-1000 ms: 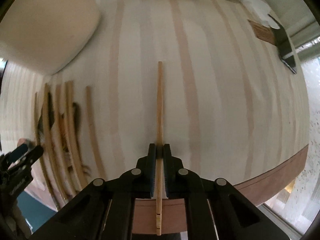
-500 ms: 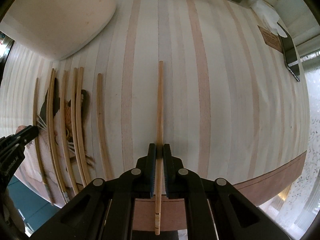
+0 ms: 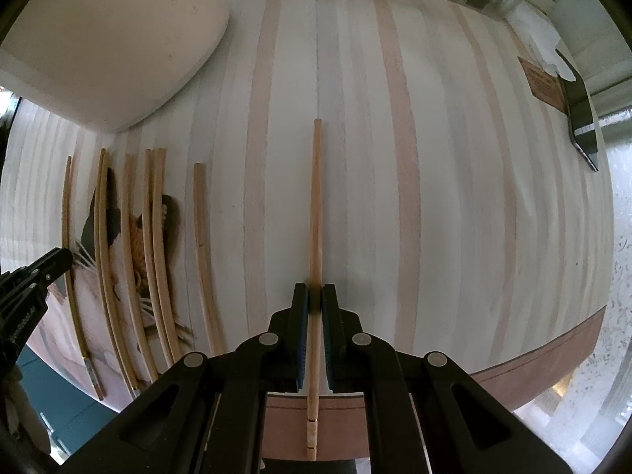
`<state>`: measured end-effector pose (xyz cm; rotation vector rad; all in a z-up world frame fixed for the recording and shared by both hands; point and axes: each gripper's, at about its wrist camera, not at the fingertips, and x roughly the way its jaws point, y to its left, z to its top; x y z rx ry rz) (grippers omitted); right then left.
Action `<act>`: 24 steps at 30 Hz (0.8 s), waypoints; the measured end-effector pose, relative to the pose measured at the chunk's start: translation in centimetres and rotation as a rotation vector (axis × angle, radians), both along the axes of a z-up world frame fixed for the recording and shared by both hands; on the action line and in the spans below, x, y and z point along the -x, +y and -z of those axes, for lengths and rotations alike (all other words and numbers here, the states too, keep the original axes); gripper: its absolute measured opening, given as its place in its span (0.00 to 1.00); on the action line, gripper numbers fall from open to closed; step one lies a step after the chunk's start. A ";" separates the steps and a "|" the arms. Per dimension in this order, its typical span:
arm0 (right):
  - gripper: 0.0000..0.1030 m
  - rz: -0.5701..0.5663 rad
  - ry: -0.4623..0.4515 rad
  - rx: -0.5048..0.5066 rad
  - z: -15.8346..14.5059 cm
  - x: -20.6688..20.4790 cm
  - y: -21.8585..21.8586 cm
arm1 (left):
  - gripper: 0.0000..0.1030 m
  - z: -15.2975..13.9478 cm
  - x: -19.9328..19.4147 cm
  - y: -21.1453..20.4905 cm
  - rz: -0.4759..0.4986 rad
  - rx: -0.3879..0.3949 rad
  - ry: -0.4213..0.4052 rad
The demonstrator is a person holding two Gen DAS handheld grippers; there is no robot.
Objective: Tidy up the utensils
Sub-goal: 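Lift both chopsticks and lower them into the pink holder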
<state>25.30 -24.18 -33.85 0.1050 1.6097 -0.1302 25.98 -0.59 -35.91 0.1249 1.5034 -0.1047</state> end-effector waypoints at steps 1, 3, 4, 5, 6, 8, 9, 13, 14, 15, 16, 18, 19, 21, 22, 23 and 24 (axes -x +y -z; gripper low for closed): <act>0.08 -0.004 0.010 0.003 0.3 -0.7 -0.1 | 0.05 0.0 0.0 -0.3 0.002 -0.001 0.002; 0.08 -0.010 0.021 0.007 0.3 -1.0 0.1 | 0.05 0.0 -0.1 -0.4 -0.003 0.004 0.005; 0.08 -0.012 0.024 0.009 0.4 -1.4 0.5 | 0.05 0.1 -0.2 -0.4 -0.009 0.008 0.003; 0.08 -0.014 0.026 0.008 0.5 -1.6 0.6 | 0.05 0.1 -0.2 -0.3 -0.011 0.008 0.000; 0.08 -0.015 0.027 0.005 0.5 -1.8 0.6 | 0.04 0.1 -0.2 -0.3 -0.010 0.004 -0.004; 0.07 -0.012 0.021 0.000 0.5 -1.8 0.5 | 0.04 -0.3 0.0 -0.3 -0.016 -0.030 -0.034; 0.07 -0.006 0.013 -0.003 0.5 -1.7 0.4 | 0.04 -0.4 0.4 -0.4 -0.017 -0.040 -0.051; 0.07 0.032 -0.034 -0.012 0.2 -1.2 -0.4 | 0.04 -2.7 1.3 0.1 -0.032 -0.068 -0.140; 0.07 0.041 -0.061 -0.012 -0.3 -1.0 -0.5 | 0.04 -3.3 1.4 0.3 -0.039 -0.069 -0.160; 0.07 0.048 -0.087 -0.012 -1.0 -0.9 -0.6 | 0.04 -4.2 1.5 0.5 -0.046 -0.068 -0.184; 0.07 0.050 -0.103 -0.011 -1.5 -0.7 -0.6 | 0.04 -5.0 1.6 0.6 -0.051 -0.068 -0.210; 0.07 0.050 -0.155 -0.004 -2.9 -0.6 -0.6 | 0.04 -6.6 1.6 0.9 -0.059 -0.070 -0.253; 0.07 0.051 -0.189 0.000 -3.8 -0.5 -0.6 | 0.04 -7.5 1.7 1.1 -0.066 -0.067 -0.277; 0.07 0.050 -0.227 0.004 -5.0 -0.4 -0.6 | 0.04 -9.2 1.8 1.5 -0.081 -0.064 -0.323; 0.07 0.052 -0.247 0.002 -5.5 -0.3 -0.6 | 0.04 -10.0 1.7 1.7 -0.087 -0.061 -0.346; 0.07 0.056 -0.271 0.004 -6.3 -0.3 -0.5 | 0.04 -11.1 1.7 2.0 -0.100 -0.053 -0.373; 0.07 0.057 -0.296 0.006 -7.0 -0.2 -0.4 | 0.04 -11.8 1.7 2.1 -0.109 -0.045 -0.390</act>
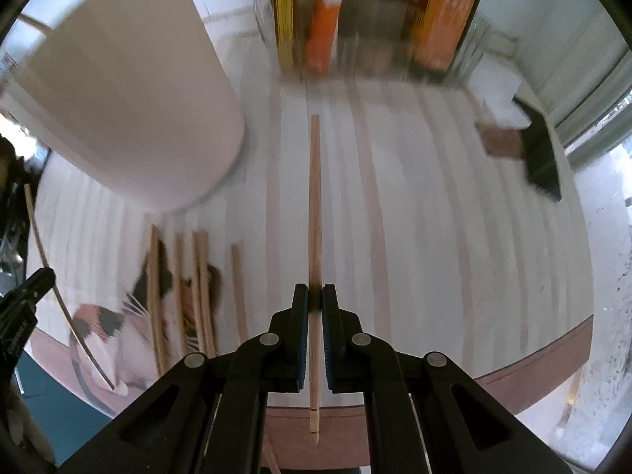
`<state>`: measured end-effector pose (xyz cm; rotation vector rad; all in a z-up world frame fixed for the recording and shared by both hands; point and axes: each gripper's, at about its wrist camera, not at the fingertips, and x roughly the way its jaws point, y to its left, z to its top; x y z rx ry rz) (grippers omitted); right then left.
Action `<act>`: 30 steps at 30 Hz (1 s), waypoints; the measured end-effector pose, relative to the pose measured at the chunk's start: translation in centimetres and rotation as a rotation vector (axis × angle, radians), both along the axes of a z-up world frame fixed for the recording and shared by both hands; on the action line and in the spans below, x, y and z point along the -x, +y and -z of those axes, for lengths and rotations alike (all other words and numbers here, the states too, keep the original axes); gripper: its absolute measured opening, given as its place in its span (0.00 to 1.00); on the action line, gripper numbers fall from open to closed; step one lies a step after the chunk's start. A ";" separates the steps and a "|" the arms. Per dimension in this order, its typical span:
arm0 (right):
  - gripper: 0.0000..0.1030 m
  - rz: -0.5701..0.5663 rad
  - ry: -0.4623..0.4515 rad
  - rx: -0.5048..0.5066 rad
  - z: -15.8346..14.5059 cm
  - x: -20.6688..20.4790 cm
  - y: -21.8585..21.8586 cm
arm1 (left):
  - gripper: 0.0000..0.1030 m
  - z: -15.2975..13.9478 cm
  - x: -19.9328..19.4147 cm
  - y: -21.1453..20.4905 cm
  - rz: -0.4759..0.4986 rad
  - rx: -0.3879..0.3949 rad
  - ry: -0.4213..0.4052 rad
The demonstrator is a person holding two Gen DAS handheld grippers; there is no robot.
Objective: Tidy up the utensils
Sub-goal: 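Lift both chopsticks and lower them into the pink holder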
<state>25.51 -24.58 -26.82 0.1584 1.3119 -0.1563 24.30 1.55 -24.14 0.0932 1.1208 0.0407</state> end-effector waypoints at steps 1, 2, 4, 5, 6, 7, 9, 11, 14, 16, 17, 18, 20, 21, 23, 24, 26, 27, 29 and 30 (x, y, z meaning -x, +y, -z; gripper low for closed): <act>0.07 0.002 -0.014 -0.003 -0.6 0.1 -0.4 | 0.04 -0.8 0.0 0.3 -0.009 0.009 -0.018; 0.07 0.008 -0.038 -0.006 -1.4 0.1 -0.5 | 0.04 -1.9 0.0 0.6 -0.019 0.022 -0.043; 0.07 0.016 -0.076 -0.009 -2.9 0.2 -0.5 | 0.04 -3.6 0.1 0.8 -0.035 0.043 -0.079; 0.07 0.023 -0.103 -0.014 -3.7 0.2 -0.5 | 0.04 -4.7 0.1 1.2 -0.046 0.061 -0.099; 0.07 0.026 -0.120 -0.015 -4.3 0.3 -0.5 | 0.04 -5.6 0.0 1.5 -0.055 0.077 -0.117; 0.07 0.031 -0.145 -0.019 -5.2 0.3 -0.8 | 0.04 -6.7 -0.1 1.7 -0.062 0.093 -0.139; 0.07 0.046 -0.194 -0.036 -6.9 0.2 -1.0 | 0.04 -9.5 0.0 2.2 -0.076 0.131 -0.193; 0.07 0.065 -0.256 -0.063 -9.2 -0.2 -1.4 | 0.04 -13.0 0.2 2.8 -0.087 0.174 -0.260; 0.07 0.085 -0.361 -0.102 -13.2 -1.1 -1.9 | 0.04 -18.0 0.4 3.1 -0.090 0.228 -0.360; 0.07 0.091 -0.426 -0.124 -15.9 -1.9 -2.1 | 0.04 -20.7 0.0 3.1 -0.085 0.279 -0.409; 0.07 0.094 -0.463 -0.142 -17.4 -2.4 -2.3 | 0.04 -22.1 -0.4 2.9 -0.079 0.301 -0.430; 0.07 0.097 -0.499 -0.163 -18.9 -3.1 -2.4 | 0.04 -22.9 -0.7 2.7 -0.077 0.317 -0.447; 0.07 0.087 -0.545 -0.181 -20.9 -4.6 -2.4 | 0.04 -24.6 -2.1 2.3 -0.062 0.342 -0.474; 0.07 0.088 -0.579 -0.188 -22.0 -5.6 -2.3 | 0.04 -25.3 -2.9 1.9 -0.060 0.353 -0.489; 0.07 0.082 -0.619 -0.195 -23.3 -7.4 -1.9 | 0.04 -25.9 -4.9 0.9 -0.049 0.368 -0.508; 0.07 0.087 -0.638 -0.204 -23.7 -8.6 -1.8 | 0.04 -25.9 -5.8 0.4 -0.045 0.374 -0.510; 0.07 0.084 -0.655 -0.215 -24.3 -10.4 -1.5 | 0.04 -25.8 -8.0 -0.5 -0.032 0.383 -0.503; 0.07 0.091 -0.665 -0.218 -24.4 -11.6 -1.3 | 0.04 -25.4 -9.2 -0.9 -0.029 0.389 -0.495; 0.07 0.097 -0.673 -0.221 -24.3 -13.3 -1.1 | 0.04 -24.4 -11.5 -1.8 -0.032 0.390 -0.478; 0.07 0.105 -0.676 -0.222 -24.0 -14.3 -1.0 | 0.04 -23.6 -12.4 -2.2 -0.035 0.391 -0.471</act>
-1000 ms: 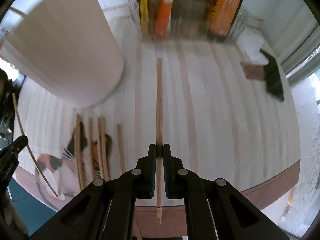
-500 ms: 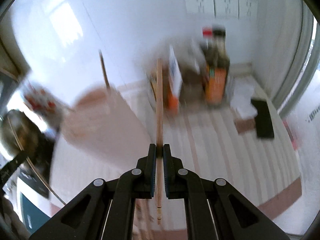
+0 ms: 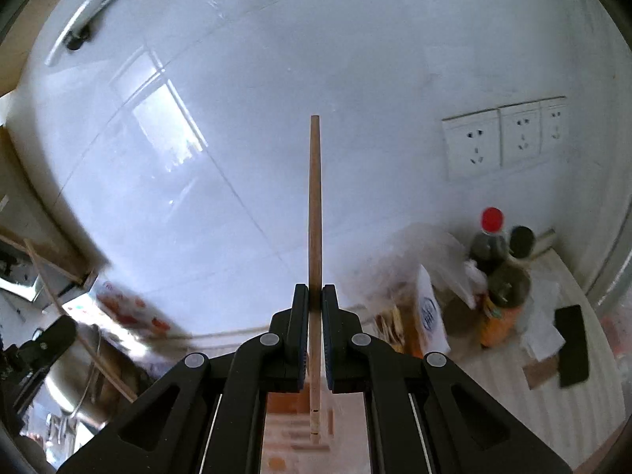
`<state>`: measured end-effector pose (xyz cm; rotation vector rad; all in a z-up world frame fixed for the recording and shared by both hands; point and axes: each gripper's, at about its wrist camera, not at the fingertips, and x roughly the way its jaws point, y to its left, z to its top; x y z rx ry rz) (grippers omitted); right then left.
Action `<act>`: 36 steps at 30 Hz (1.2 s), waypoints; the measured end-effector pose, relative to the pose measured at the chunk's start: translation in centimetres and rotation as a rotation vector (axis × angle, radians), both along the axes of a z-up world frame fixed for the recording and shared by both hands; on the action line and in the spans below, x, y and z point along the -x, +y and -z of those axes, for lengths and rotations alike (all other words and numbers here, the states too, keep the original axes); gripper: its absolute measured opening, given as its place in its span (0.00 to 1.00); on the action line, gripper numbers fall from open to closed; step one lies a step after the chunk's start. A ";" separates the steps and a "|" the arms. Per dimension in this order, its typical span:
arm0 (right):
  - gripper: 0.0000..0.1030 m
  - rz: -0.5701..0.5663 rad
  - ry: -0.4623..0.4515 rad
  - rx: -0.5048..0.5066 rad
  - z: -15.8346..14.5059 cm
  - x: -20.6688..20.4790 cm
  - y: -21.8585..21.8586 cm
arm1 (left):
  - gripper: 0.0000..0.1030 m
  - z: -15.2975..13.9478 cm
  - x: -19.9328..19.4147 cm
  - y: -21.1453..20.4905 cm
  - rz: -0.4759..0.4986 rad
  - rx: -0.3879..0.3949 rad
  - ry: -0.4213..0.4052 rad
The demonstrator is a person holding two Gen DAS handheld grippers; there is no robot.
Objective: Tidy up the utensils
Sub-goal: 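Lift both chopsticks and lower them into the pink holder, then open both grippers to drop the chopsticks into the holder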
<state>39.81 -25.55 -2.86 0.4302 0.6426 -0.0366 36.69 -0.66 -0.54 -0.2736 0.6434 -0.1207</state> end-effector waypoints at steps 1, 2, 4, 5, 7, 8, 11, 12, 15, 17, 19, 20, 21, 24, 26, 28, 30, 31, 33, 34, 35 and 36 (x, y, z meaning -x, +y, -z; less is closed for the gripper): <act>0.07 0.002 0.001 -0.001 0.4 -0.7 0.1 | 0.04 0.7 -0.9 -0.3 -0.002 -0.001 0.004; 0.07 0.006 0.000 -0.003 0.7 -1.4 0.3 | 0.04 1.2 -1.4 -0.5 -0.005 -0.006 0.003; 0.07 0.012 0.004 -0.003 1.6 -2.5 0.7 | 0.04 2.5 -2.6 -1.3 -0.007 -0.033 0.008; 0.07 0.013 0.006 -0.003 2.1 -3.0 0.9 | 0.04 3.2 -3.0 -1.5 -0.007 -0.043 0.011; 0.07 0.012 0.009 -0.001 3.0 -3.7 1.1 | 0.04 4.5 -3.7 -2.0 -0.005 -0.065 0.017; 0.07 0.011 0.009 0.001 3.3 -4.0 1.2 | 0.04 5.1 -3.9 -2.2 -0.003 -0.074 0.023; 0.07 0.007 0.005 0.011 4.4 -4.4 1.5 | 0.04 6.6 -4.4 -2.5 0.000 -0.085 0.059; 0.07 0.005 0.010 0.012 4.7 -4.5 1.5 | 0.04 7.1 -4.7 -2.4 0.004 -0.087 0.070; 0.07 -0.006 0.027 0.009 5.6 -4.4 1.7 | 0.04 7.9 -4.7 -2.7 0.025 -0.112 0.103; 0.07 -0.025 0.036 0.010 5.8 -4.2 1.6 | 0.05 7.9 -4.3 -2.8 0.042 -0.133 0.118; 0.07 -0.054 0.053 0.014 6.0 -4.0 1.9 | 0.09 7.7 -3.6 -2.9 0.073 -0.160 0.144; 0.07 -0.084 0.068 0.014 6.1 -4.1 2.0 | 0.10 7.6 -3.2 -2.8 0.086 -0.176 0.157; 0.07 -0.111 0.085 0.008 6.3 -4.0 2.1 | 0.10 7.4 -2.8 -2.6 0.086 -0.184 0.159; 0.11 -0.157 0.128 0.009 6.3 -3.6 2.2 | 0.36 6.0 -1.3 -1.8 0.063 -0.210 0.150; 0.29 -0.163 0.135 0.009 6.0 -3.1 1.9 | 0.72 4.8 -0.3 -1.0 0.045 -0.216 0.123; 0.46 -0.158 0.119 0.001 5.3 -2.1 1.4 | 0.83 3.5 0.7 0.0 0.009 -0.221 0.091; 0.48 -0.148 0.109 0.005 4.8 -1.4 0.8 | 0.85 2.6 1.6 0.9 -0.014 -0.235 0.079; 0.51 -0.148 0.101 0.002 4.5 -0.9 0.6 | 0.90 2.4 2.0 1.3 -0.022 -0.238 0.082; 0.54 -0.137 0.086 0.001 3.4 0.4 0.4 | 1.00 2.1 3.1 2.1 -0.032 -0.236 0.074; 0.58 -0.132 0.079 0.000 3.2 0.8 0.2 | 1.00 2.0 3.5 2.4 -0.041 -0.246 0.074; 0.62 -0.121 0.071 0.001 2.7 1.5 0.0 | 1.00 2.1 4.2 2.8 -0.054 -0.256 0.073; 0.67 -0.111 0.064 0.002 2.3 2.1 -0.2 | 1.00 2.2 4.6 3.0 -0.059 -0.259 0.074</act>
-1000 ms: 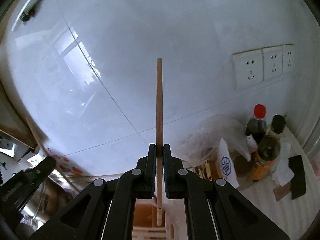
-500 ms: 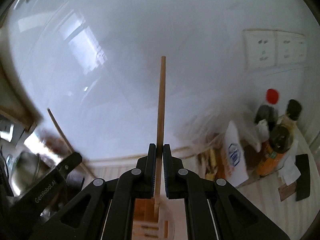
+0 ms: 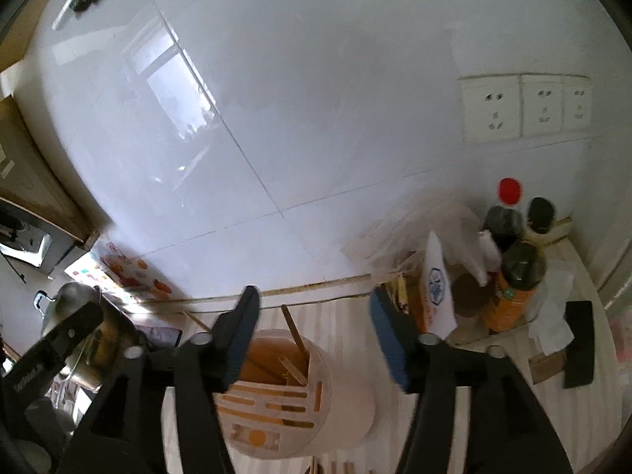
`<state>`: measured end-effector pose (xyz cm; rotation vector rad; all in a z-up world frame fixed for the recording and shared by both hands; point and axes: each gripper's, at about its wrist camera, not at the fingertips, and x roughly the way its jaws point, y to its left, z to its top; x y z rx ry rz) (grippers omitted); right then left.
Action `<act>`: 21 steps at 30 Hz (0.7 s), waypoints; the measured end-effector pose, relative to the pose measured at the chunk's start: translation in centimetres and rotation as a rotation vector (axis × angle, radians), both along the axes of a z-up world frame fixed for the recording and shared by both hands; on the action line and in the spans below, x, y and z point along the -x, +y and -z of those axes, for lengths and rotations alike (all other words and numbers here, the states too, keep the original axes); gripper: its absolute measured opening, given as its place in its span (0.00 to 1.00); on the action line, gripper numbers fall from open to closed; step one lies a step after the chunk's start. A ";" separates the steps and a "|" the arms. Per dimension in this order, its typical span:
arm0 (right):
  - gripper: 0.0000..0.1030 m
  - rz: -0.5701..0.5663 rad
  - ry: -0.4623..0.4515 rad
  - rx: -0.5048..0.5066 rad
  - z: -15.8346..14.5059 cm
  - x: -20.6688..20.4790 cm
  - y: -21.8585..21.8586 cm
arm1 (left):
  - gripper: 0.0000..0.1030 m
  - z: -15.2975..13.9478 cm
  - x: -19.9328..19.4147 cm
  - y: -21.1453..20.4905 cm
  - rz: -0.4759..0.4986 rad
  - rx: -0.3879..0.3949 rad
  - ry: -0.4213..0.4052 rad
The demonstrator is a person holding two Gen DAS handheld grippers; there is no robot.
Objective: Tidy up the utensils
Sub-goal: 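Open both grippers to drop the chopsticks into the holder, then move both tools back to the mat and grasp one chopstick each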
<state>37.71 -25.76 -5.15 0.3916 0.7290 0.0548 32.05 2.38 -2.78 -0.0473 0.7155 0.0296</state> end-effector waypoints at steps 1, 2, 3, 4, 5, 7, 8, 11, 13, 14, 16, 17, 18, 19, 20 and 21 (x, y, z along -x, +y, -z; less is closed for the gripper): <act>0.72 0.007 -0.009 -0.002 -0.4 0.6 -0.1 | 1.00 0.1 0.4 0.3 -0.004 -0.003 0.006; 0.74 0.014 -0.016 -0.002 -0.6 1.2 -0.3 | 1.00 0.4 0.9 0.6 -0.007 -0.004 0.014; 0.79 0.023 -0.022 0.000 -0.9 1.8 -0.5 | 1.00 0.8 1.4 0.9 -0.012 -0.005 0.021; 0.83 0.025 -0.024 0.001 -1.0 2.1 -0.5 | 1.00 1.2 1.8 1.1 -0.015 -0.008 0.028; 0.85 0.030 -0.028 0.005 -1.0 2.9 -0.6 | 1.00 1.9 2.4 1.3 -0.020 -0.012 0.038; 0.89 0.046 -0.026 0.028 -0.8 4.3 -0.7 | 1.00 3.0 3.1 1.6 -0.022 -0.027 0.060; 0.89 0.051 -0.022 0.037 -0.6 4.8 -0.7 | 1.00 4.1 3.5 1.7 -0.018 -0.036 0.086; 0.89 0.057 0.025 0.057 1.1 6.3 -0.7 | 1.00 7.4 4.4 1.8 -0.019 -0.065 0.154; 0.89 0.062 0.063 0.061 2.7 7.0 -0.7 | 1.00 9.7 4.9 1.8 -0.017 -0.082 0.206; 0.89 0.061 0.092 0.070 3.7 7.4 -0.6 | 1.00 10.9 5.3 1.8 -0.016 -0.086 0.236; 0.89 0.061 0.138 0.081 5.4 8.0 -0.5 | 1.00 13.1 5.8 1.8 -0.016 -0.093 0.287; 0.89 0.060 0.172 0.082 6.7 8.3 -0.4 | 1.00 14.3 6.1 1.7 -0.012 -0.096 0.314; 0.89 0.059 0.195 0.081 7.5 8.5 -0.4 | 1.00 15.2 6.2 1.5 -0.009 -0.102 0.334; 0.89 0.059 0.224 0.082 8.6 8.7 -0.3 | 1.00 16.1 6.4 1.4 -0.004 -0.111 0.352; 0.89 0.059 0.253 0.082 9.8 8.9 -0.2 | 1.00 17.0 6.5 1.1 0.002 -0.122 0.369; 0.89 0.057 0.273 0.082 10.6 9.2 -0.1 | 1.00 18.0 6.8 0.9 0.010 -0.132 0.388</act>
